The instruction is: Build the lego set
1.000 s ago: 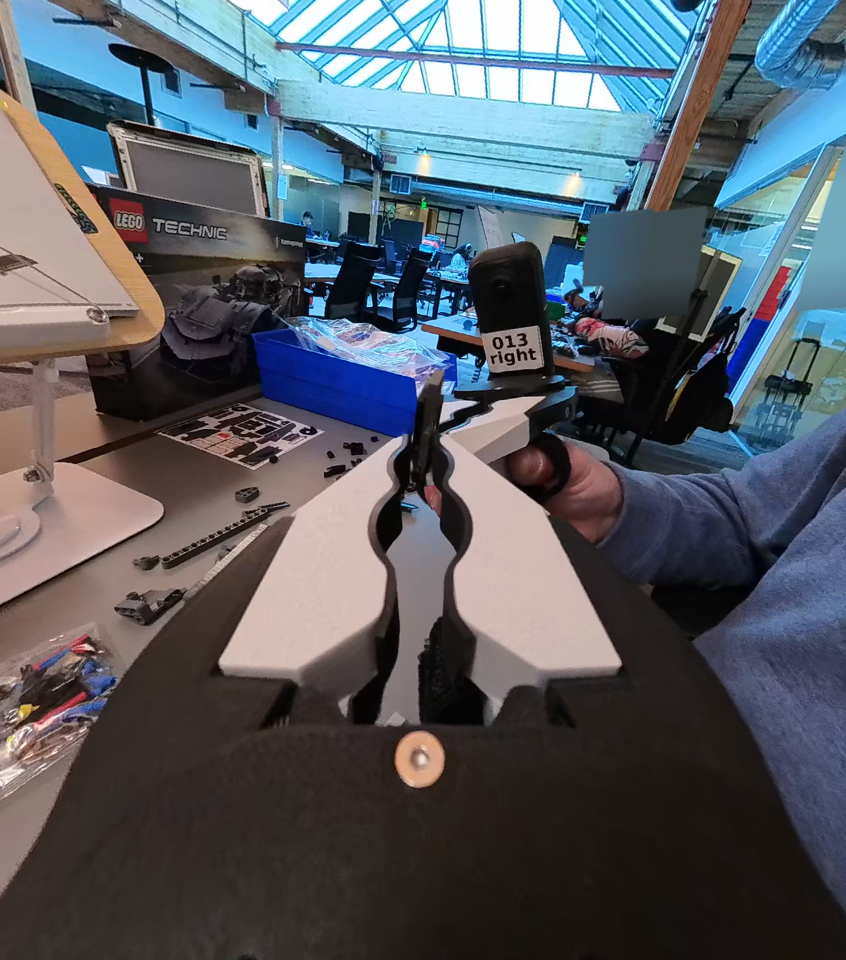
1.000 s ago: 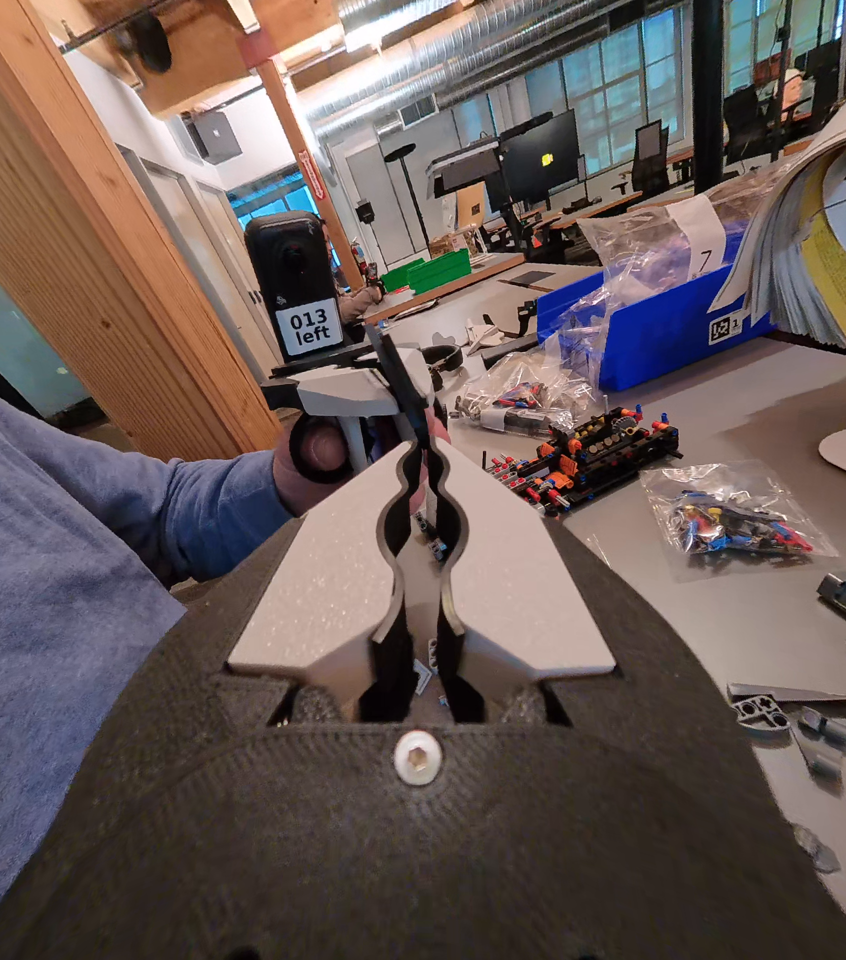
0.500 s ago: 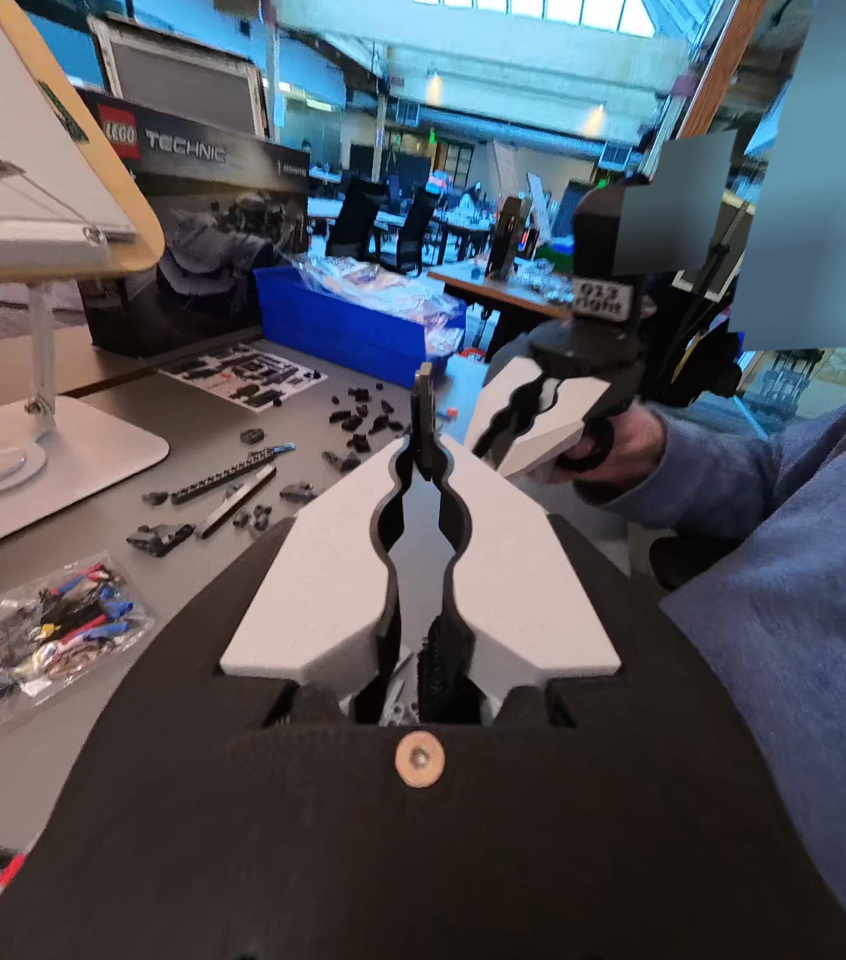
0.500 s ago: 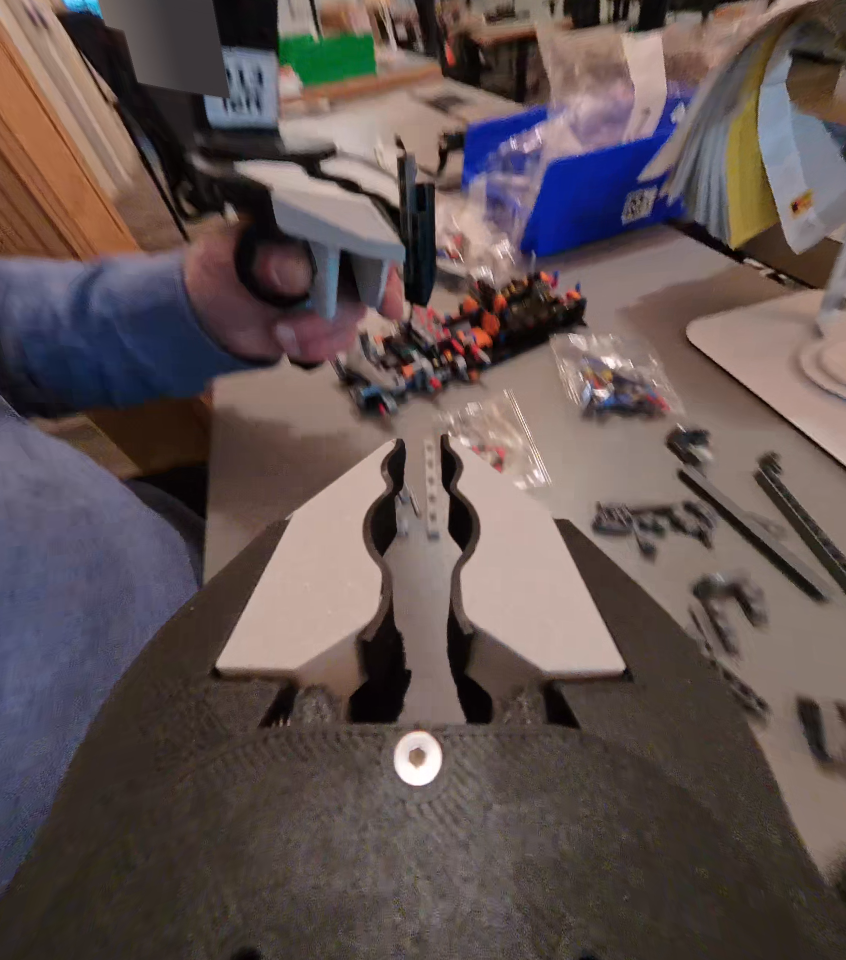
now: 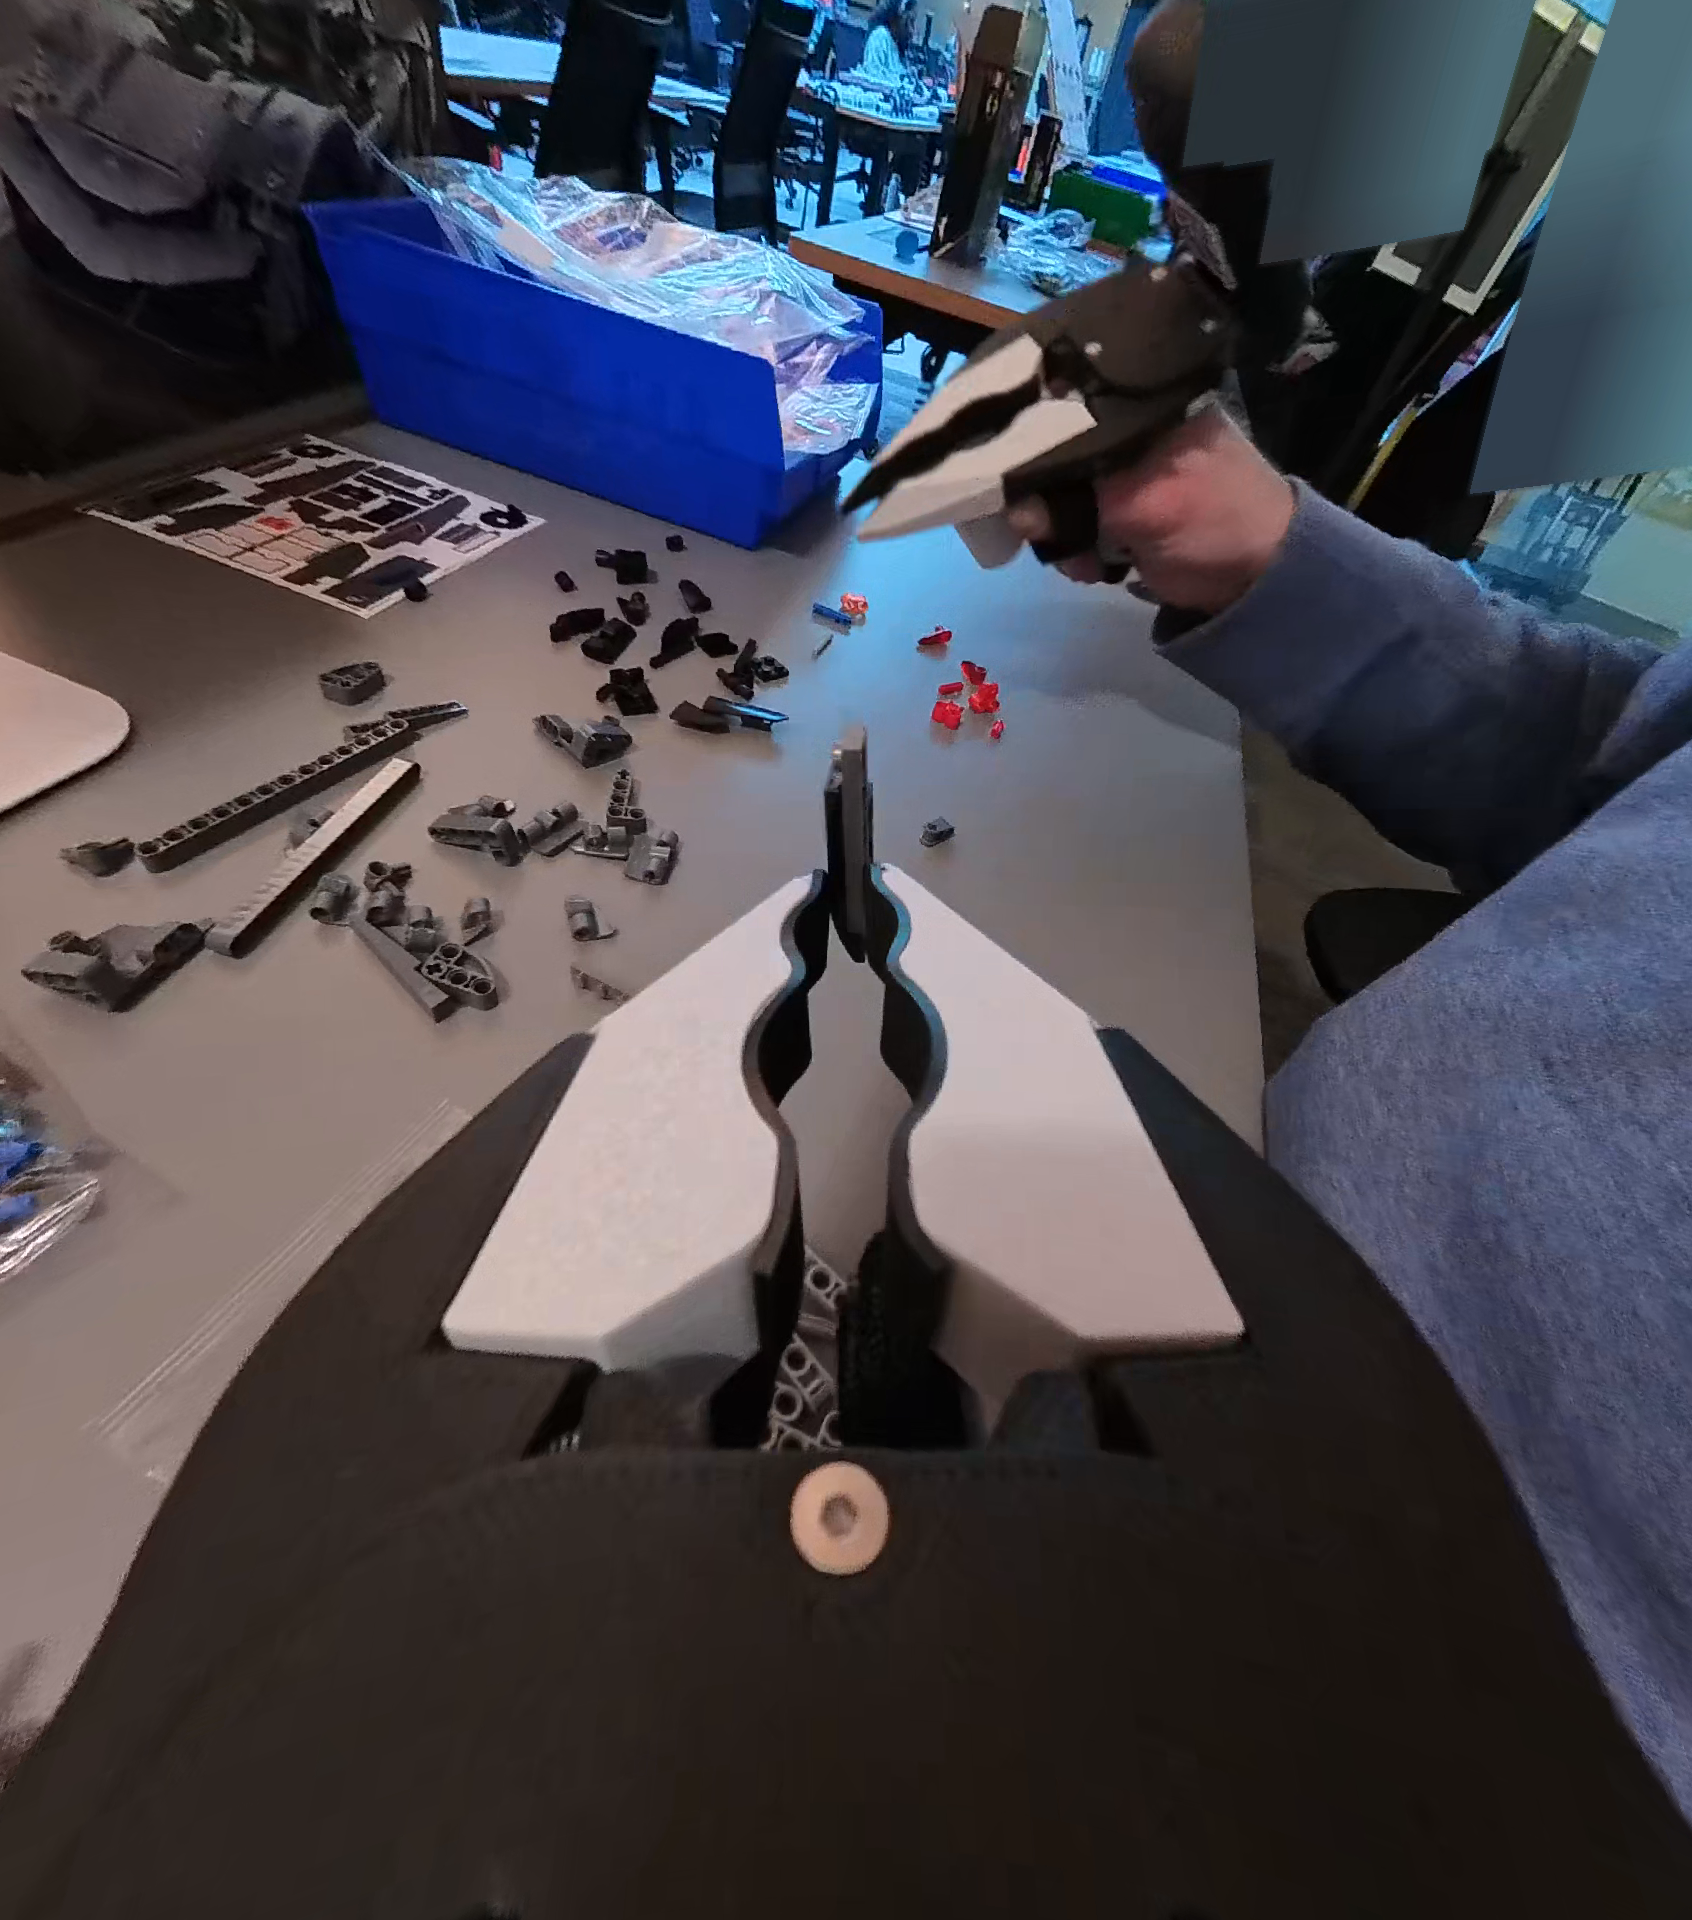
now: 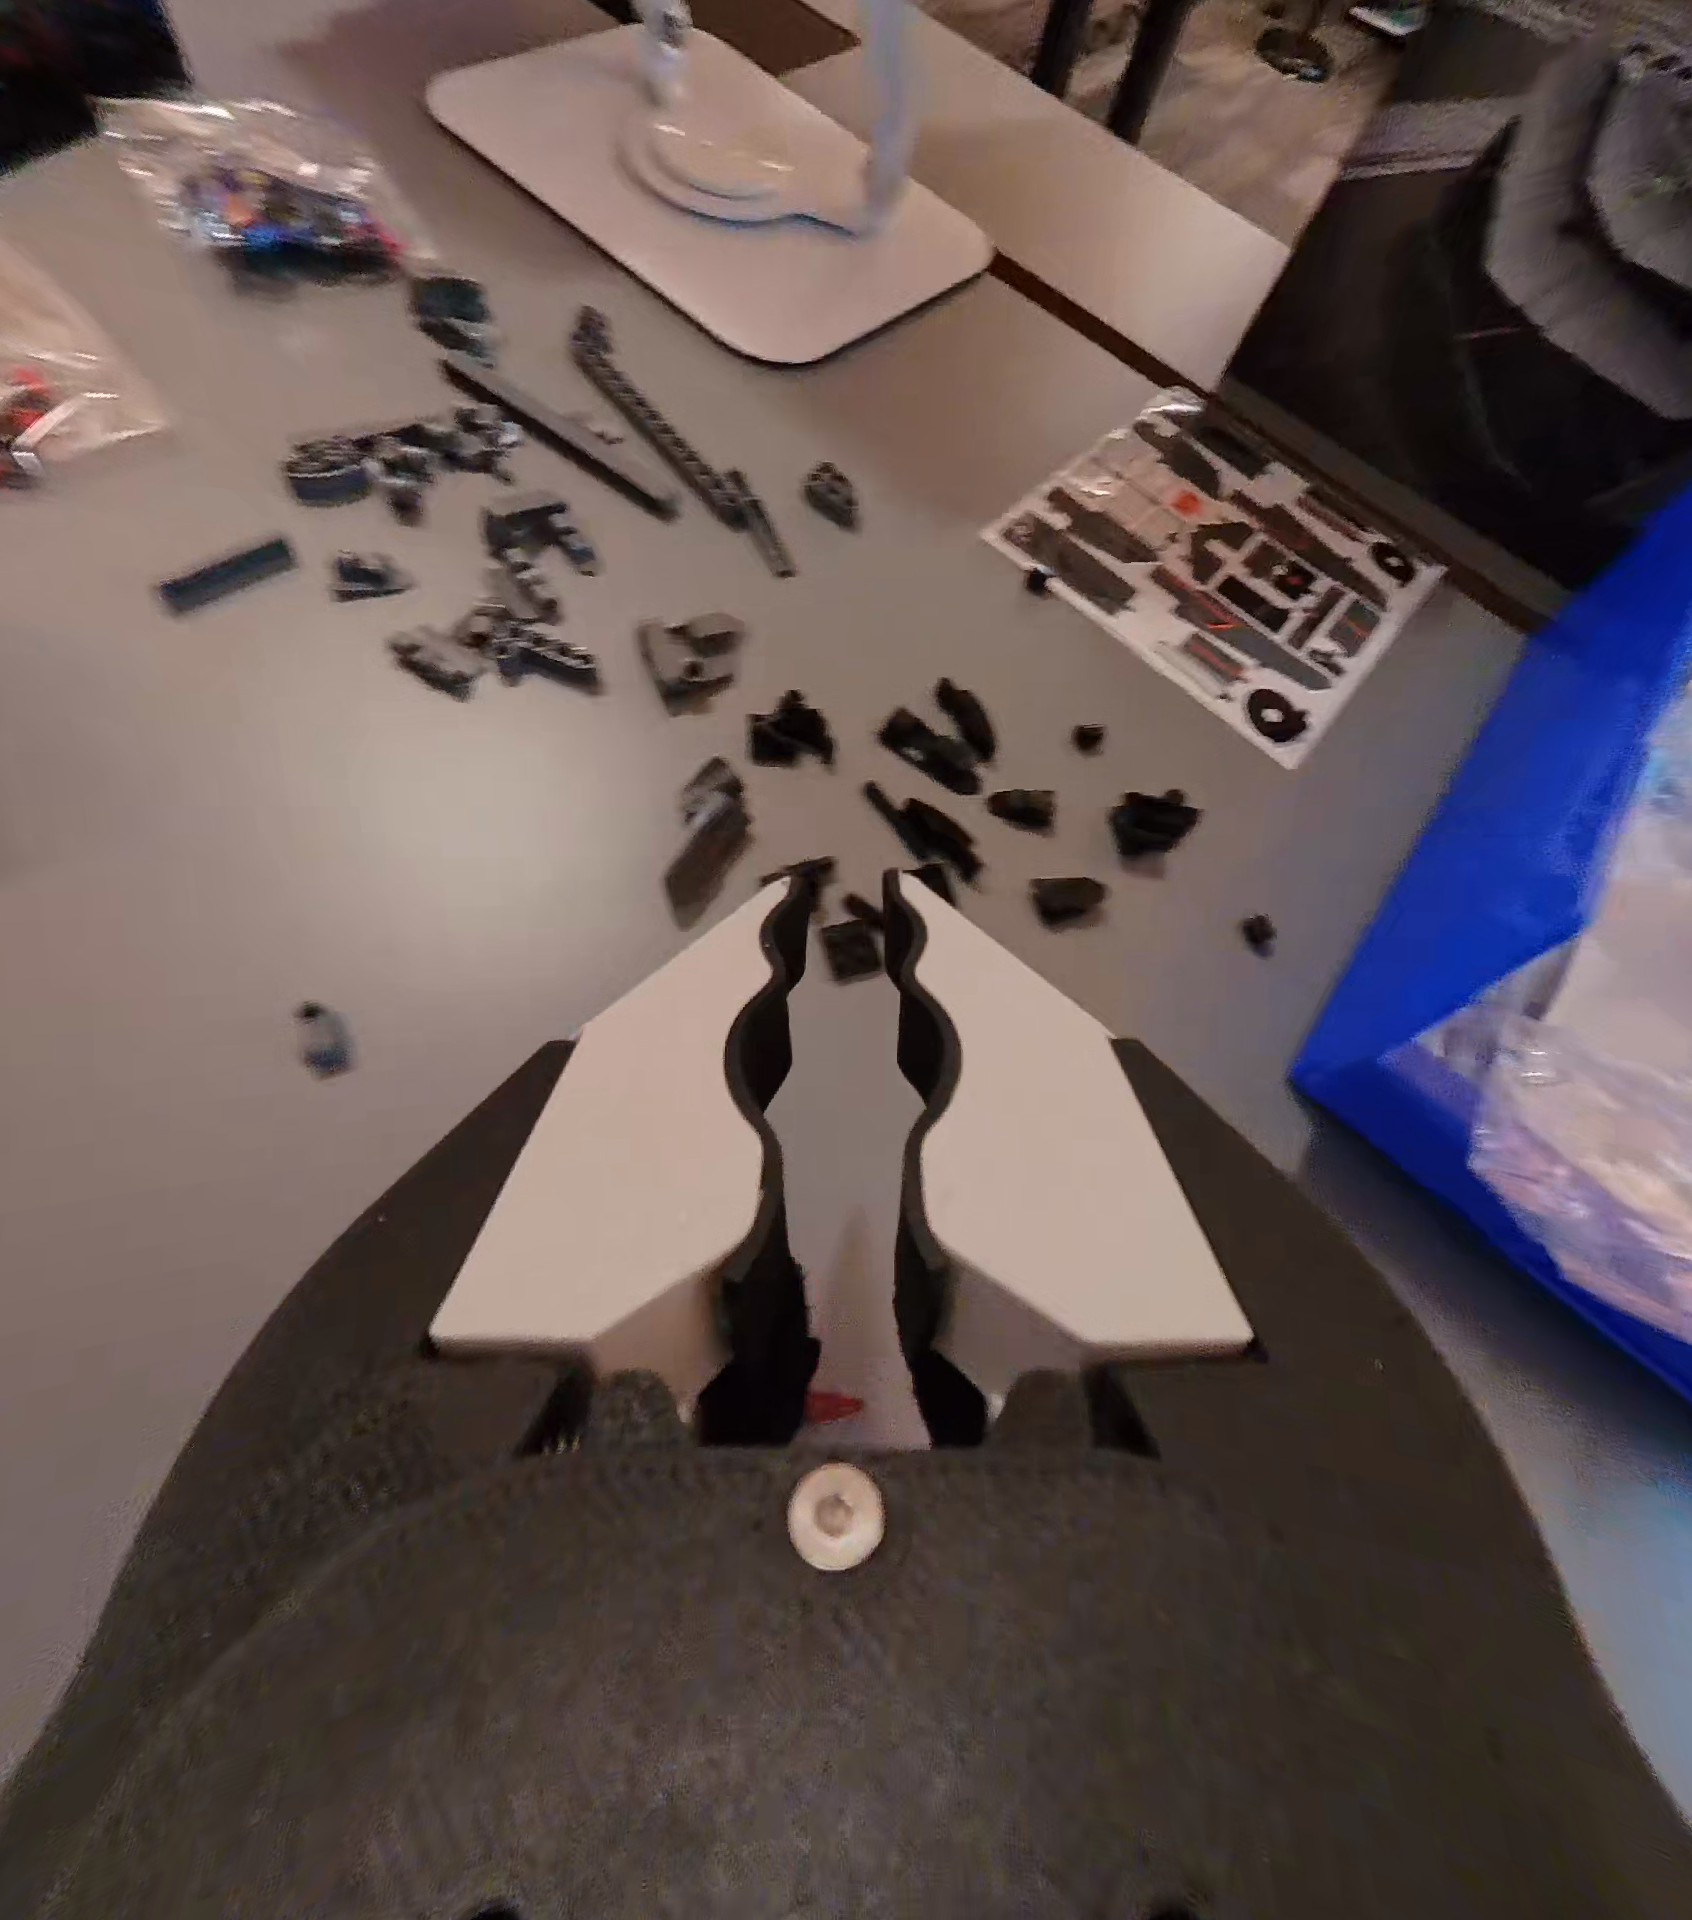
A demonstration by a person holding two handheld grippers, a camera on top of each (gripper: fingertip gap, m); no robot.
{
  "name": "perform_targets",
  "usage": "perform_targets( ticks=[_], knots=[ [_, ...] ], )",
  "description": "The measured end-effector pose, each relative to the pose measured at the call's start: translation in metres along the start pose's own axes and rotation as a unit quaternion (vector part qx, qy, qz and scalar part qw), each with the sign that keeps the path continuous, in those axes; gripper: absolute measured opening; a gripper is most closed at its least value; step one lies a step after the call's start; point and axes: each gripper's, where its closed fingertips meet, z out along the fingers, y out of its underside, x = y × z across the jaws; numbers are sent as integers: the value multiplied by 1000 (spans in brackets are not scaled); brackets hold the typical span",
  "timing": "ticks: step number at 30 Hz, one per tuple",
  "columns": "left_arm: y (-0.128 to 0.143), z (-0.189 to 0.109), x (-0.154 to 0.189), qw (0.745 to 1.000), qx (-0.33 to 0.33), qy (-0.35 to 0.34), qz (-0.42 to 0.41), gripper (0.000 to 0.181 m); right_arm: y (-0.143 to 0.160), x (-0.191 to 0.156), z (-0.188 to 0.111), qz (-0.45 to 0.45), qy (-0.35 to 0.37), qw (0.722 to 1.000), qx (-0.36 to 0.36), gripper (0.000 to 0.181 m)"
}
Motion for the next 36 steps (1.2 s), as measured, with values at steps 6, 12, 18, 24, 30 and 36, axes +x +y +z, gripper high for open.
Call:
perform_targets(
  ticks=[6, 12, 18, 24, 30, 36],
  knots=[
    [0, 8, -1, 1000, -9, 2, 8, 4, 3, 31, 32, 6, -3, 998, -57, 16],
    [6, 9, -7, 1000, -14, 1, -3, 3, 20, 31, 58, -11, -32, 991, -128, 16],
    [11, 9, -13, 1000, -20, -4, -6, 3, 24, 17, 69, -35, -64, 988, -138, 13],
    [14, 12, -14, 1000, -25, 0, -12, 4, 15, 0, 89, -69, -85, 984, -144, 12],
    [16, 11, -16, 1000, -28, -4, -12, 4, 5, 0, 103, -74, -94, 982, -146, 14],
    [18, 13, -19, 999, -29, -3, -16, 4, 11, 0, 119, -86, -101, 976, -175, 11]
  ],
)
